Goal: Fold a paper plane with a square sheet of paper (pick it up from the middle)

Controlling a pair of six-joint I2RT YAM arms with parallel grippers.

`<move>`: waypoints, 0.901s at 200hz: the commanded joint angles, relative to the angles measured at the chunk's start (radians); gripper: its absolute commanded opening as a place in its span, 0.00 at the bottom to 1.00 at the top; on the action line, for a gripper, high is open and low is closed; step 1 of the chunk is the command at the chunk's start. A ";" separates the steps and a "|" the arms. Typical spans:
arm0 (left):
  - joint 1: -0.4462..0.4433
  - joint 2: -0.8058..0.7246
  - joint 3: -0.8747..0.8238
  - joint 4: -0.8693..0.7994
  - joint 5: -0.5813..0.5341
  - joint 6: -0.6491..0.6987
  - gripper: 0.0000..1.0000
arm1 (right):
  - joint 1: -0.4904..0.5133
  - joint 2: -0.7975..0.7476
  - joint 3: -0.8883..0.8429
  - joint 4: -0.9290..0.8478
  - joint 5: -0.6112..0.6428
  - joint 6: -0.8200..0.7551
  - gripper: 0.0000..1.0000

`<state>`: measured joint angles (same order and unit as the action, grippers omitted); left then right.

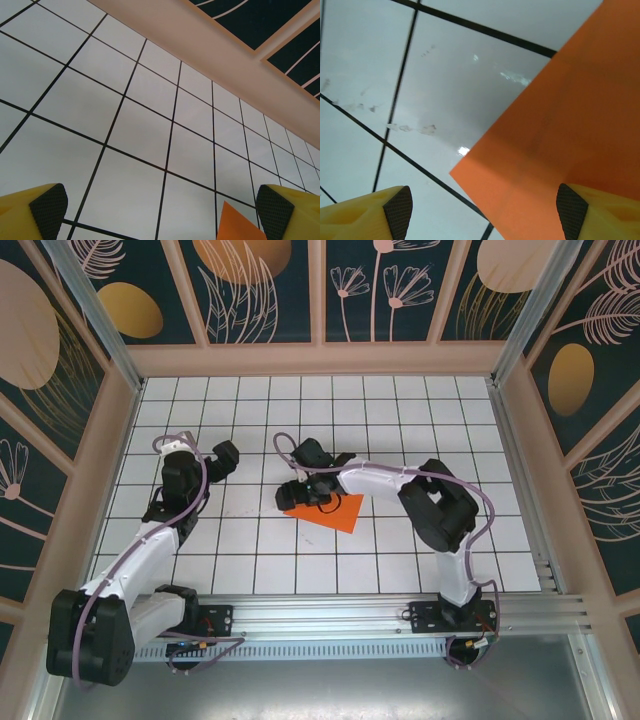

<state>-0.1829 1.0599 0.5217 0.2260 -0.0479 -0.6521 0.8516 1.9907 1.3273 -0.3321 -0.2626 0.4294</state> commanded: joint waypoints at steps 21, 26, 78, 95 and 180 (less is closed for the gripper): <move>-0.003 0.006 -0.004 0.005 0.094 0.013 0.99 | -0.008 -0.063 -0.129 -0.026 0.008 -0.003 0.79; -0.002 0.011 -0.001 0.010 0.106 0.014 0.99 | -0.011 -0.075 -0.146 -0.029 0.011 -0.007 0.79; -0.004 0.063 0.017 0.042 0.236 -0.001 0.98 | -0.058 -0.196 -0.265 -0.091 0.055 -0.076 0.79; -0.004 0.076 0.023 0.037 0.284 0.007 0.98 | -0.066 -0.224 -0.254 -0.118 0.069 -0.090 0.79; -0.071 0.165 -0.011 0.131 0.316 -0.038 0.99 | -0.068 -0.238 -0.117 -0.230 0.417 0.155 0.86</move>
<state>-0.2264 1.1885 0.5220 0.2668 0.2520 -0.6571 0.7853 1.7409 1.1606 -0.4747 -0.0097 0.4694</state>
